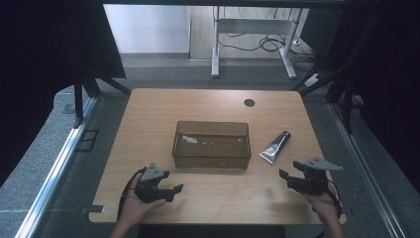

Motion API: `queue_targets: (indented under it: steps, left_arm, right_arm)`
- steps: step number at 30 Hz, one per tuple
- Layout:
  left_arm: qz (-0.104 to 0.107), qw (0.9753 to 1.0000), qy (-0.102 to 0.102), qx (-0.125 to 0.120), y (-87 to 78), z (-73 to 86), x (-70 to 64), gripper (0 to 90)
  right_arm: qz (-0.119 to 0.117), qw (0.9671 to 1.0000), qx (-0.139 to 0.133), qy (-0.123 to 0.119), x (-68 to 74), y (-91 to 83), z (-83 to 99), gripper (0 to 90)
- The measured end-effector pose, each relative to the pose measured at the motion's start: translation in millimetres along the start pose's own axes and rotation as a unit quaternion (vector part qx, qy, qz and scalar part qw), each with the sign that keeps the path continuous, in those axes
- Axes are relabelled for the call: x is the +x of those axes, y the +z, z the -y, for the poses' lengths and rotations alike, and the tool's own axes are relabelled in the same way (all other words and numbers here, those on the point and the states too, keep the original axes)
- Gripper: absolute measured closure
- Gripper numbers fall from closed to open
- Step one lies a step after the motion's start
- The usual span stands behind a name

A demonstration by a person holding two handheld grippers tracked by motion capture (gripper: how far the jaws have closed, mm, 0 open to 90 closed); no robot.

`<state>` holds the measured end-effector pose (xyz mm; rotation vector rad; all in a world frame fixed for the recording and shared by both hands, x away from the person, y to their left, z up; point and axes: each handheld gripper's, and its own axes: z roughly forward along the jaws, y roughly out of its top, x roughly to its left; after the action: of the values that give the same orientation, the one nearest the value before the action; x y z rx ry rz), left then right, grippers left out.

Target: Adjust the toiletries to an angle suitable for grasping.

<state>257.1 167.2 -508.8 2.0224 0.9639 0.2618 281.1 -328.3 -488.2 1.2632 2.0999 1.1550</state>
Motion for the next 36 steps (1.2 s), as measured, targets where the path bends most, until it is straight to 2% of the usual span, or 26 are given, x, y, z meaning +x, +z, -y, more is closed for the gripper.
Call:
queue_targets:
  steps: [5, 9, 15, 17, 24, 26, 29, 30, 31, 33, 36]
  left_arm:
    - [0.001, 1.0000, -0.002, -0.009, -2.4, -0.6, 0.4, 25.5]
    - [-0.002, 1.0000, 0.000, -0.007, -1.8, -0.2, 0.6, 25.6]
    - [0.002, 1.0000, 0.000, 0.001, 1.1, 1.4, 2.1, 25.8]
    - [0.007, 1.0000, 0.003, 0.002, 2.2, 1.9, 2.2, 25.8]
    - [0.004, 1.0000, 0.002, 0.001, 2.5, 2.5, 3.1, 26.0]
    - [0.003, 1.0000, 0.001, 0.002, 1.6, 2.8, 4.5, 26.0]
    - [0.000, 1.0000, 0.000, 0.003, 1.7, 3.0, 5.6, 26.1]
    - [0.001, 1.0000, 0.000, 0.003, 1.8, 3.2, 6.2, 26.1]
    - [0.000, 1.0000, -0.001, 0.004, 2.2, 3.5, 6.5, 26.1]
    - [-0.002, 1.0000, 0.001, 0.007, 3.1, 3.7, 6.3, 26.1]
    - [-0.003, 0.9999, 0.006, 0.014, 6.1, 4.5, 6.1, 26.1]
  right_arm:
    - [-0.008, 1.0000, 0.002, 0.002, -0.6, 0.5, 1.0, 31.3]
    - [0.001, 0.9999, -0.012, 0.001, -1.9, -1.4, 0.9, 31.0]
    - [0.010, 0.9999, -0.009, 0.000, -1.2, -0.4, 0.4, 32.5]
    - [-0.006, 0.9999, -0.009, -0.001, -0.3, 0.0, 0.6, 34.3]
    - [-0.014, 0.9996, -0.013, -0.019, 7.0, 0.3, -1.7, 40.5]
    - [-0.022, 0.9992, -0.020, -0.029, 9.6, -2.6, -3.8, 46.9]
    - [-0.022, 0.9991, -0.023, -0.027, 10.0, -4.0, -5.9, 51.4]
    - [-0.023, 0.9990, -0.027, -0.027, 10.7, -4.9, -7.7, 57.0]
    - [-0.024, 0.9990, -0.026, -0.026, 11.2, -5.3, -8.6, 58.6]
    - [-0.023, 0.9991, -0.026, -0.025, 11.8, -5.3, -9.6, 59.8]
    - [-0.016, 0.9989, -0.027, -0.035, 15.3, -4.6, -13.9, 68.8]
